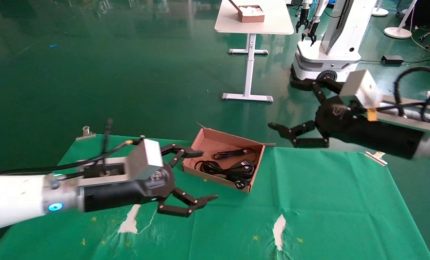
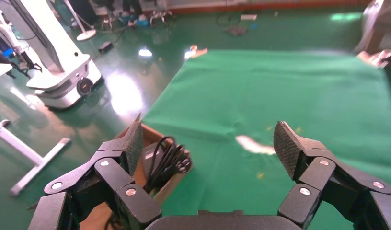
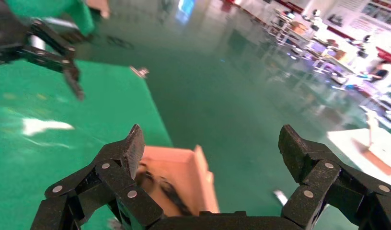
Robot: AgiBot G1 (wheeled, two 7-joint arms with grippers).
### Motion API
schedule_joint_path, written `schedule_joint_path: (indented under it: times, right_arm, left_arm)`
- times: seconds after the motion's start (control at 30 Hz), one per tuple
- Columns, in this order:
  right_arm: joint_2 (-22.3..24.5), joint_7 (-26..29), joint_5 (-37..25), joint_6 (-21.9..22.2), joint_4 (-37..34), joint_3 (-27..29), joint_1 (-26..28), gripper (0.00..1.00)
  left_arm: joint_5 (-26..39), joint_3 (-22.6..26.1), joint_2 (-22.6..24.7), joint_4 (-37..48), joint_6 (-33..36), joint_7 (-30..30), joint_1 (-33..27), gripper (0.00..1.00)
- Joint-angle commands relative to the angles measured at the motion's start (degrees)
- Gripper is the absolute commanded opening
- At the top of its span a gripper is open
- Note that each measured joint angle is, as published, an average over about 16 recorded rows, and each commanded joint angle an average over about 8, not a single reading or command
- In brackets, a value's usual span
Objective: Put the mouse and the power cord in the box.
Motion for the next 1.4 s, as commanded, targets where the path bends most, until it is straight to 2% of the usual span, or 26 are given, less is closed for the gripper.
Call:
schedule_joint_path:
  times: [0.03, 0.7, 0.87, 1.07, 1.4]
  right_arm:
    - [0.9, 1.9, 1.1, -1.1, 2.2, 0.6, -1.6, 1.00]
    - [10.2, 21.7, 12.5, -12.3, 25.1, 6.4, -17.4, 1.00]
    - [12.2, 25.9, 14.9, -14.8, 30.0, 7.6, -20.8, 1.00]
    - [13.4, 27.8, 16.4, -16.2, 32.9, 8.4, -22.9, 1.00]
    - [13.0, 27.1, 15.9, -15.7, 31.8, 8.2, -22.1, 1.00]
  left_arm:
    - [-1.7, -1.2, -1.4, -1.5, 1.2, -1.3, 1.2, 1.00]
    - [-18.6, -12.9, -16.0, -17.1, 13.0, -14.2, 13.3, 1.00]
    - [-21.2, -14.7, -18.2, -19.5, 14.8, -16.0, 15.1, 1.00]
    - [-22.1, -15.2, -18.9, -20.2, 15.3, -16.2, 15.6, 1.00]
    - [-21.6, -15.0, -18.5, -19.8, 15.0, -16.2, 15.3, 1.00]
